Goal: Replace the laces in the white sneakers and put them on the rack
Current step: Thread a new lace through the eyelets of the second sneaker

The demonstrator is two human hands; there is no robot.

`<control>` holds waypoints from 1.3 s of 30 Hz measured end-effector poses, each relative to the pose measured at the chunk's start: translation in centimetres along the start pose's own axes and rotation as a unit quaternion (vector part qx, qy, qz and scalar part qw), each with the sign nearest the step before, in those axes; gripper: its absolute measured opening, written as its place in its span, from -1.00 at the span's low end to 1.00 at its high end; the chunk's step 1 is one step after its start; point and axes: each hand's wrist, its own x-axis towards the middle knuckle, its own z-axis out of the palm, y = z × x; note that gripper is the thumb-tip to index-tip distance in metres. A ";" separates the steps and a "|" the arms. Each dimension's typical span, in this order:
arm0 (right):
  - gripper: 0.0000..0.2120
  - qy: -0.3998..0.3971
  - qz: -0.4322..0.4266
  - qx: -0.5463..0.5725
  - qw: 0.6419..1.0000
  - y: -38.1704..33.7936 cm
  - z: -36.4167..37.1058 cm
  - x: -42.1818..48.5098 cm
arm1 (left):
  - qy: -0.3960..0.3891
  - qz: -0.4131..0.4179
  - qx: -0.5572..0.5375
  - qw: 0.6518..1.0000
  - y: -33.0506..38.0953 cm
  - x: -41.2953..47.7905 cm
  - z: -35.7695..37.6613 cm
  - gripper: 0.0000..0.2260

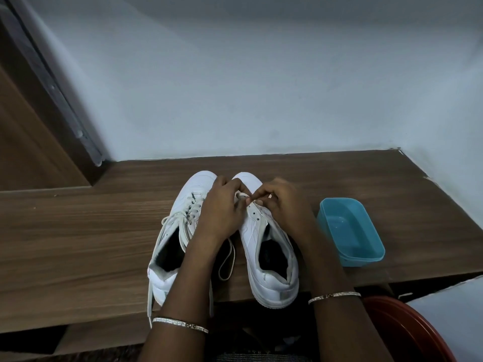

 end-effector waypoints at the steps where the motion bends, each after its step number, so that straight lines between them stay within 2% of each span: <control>1: -0.89 0.004 -0.004 -0.011 1.000 -0.1 0.1 0.1 | 0.008 -0.003 0.005 1.000 0.0 0.1 0.0 -0.93; 4: -0.92 -0.010 0.005 -0.036 0.999 -0.3 0.5 0.3 | 0.011 -0.035 -0.032 0.999 0.4 0.0 0.1 -0.88; 6: -0.91 -0.026 0.017 -0.041 0.999 -0.1 0.9 0.4 | 0.015 -0.116 -0.100 0.988 0.4 -0.1 0.2 -0.85; 9: -0.91 -0.027 0.020 -0.010 0.999 0.4 1.3 0.2 | 0.045 -0.250 -0.230 0.940 0.7 -0.1 0.0 -0.89; 12: -0.91 0.000 0.029 0.036 0.999 0.6 1.3 -0.2 | 0.057 -0.303 -0.278 0.910 1.1 0.0 -0.1 -0.88; 15: -0.87 0.003 0.081 0.060 0.995 0.9 0.9 -0.6 | 0.052 -0.276 -0.267 0.922 1.1 0.0 -0.2 -0.87; 17: -0.84 0.016 0.107 0.103 0.989 1.1 0.5 -0.8 | 0.044 -0.245 -0.238 0.939 1.2 0.0 -0.4 -0.80; 23: -0.88 0.060 0.119 0.198 0.971 1.4 0.6 -1.0 | 0.076 -0.145 -0.092 0.982 1.2 0.0 -1.0 -0.76; 25: -0.85 0.037 0.121 0.208 0.970 1.5 0.3 -1.1 | 0.078 -0.126 -0.046 0.988 0.9 0.2 -1.3 -0.72; 28: -0.71 -0.023 0.110 0.195 0.974 1.3 0.1 -1.1 | 0.065 -0.135 -0.003 0.989 0.8 0.1 -1.5 -0.77; 29: -0.72 -0.024 0.103 0.179 0.978 1.1 0.1 -1.0 | 0.055 -0.134 0.008 0.989 0.8 0.0 -1.6 -0.79; 33: -0.92 0.034 0.109 0.103 0.988 1.3 0.4 -0.6 | -0.009 -0.082 0.006 0.997 0.2 0.0 -1.6 -0.84; 36: -0.87 0.063 0.120 0.124 0.983 1.1 0.3 -0.8 | -0.028 -0.023 -0.002 0.999 0.2 -0.2 -1.3 -0.78; 39: -0.83 0.104 0.078 0.125 0.984 0.5 0.2 -1.0 | -0.002 -0.008 0.014 1.000 0.3 -0.1 -0.9 -0.89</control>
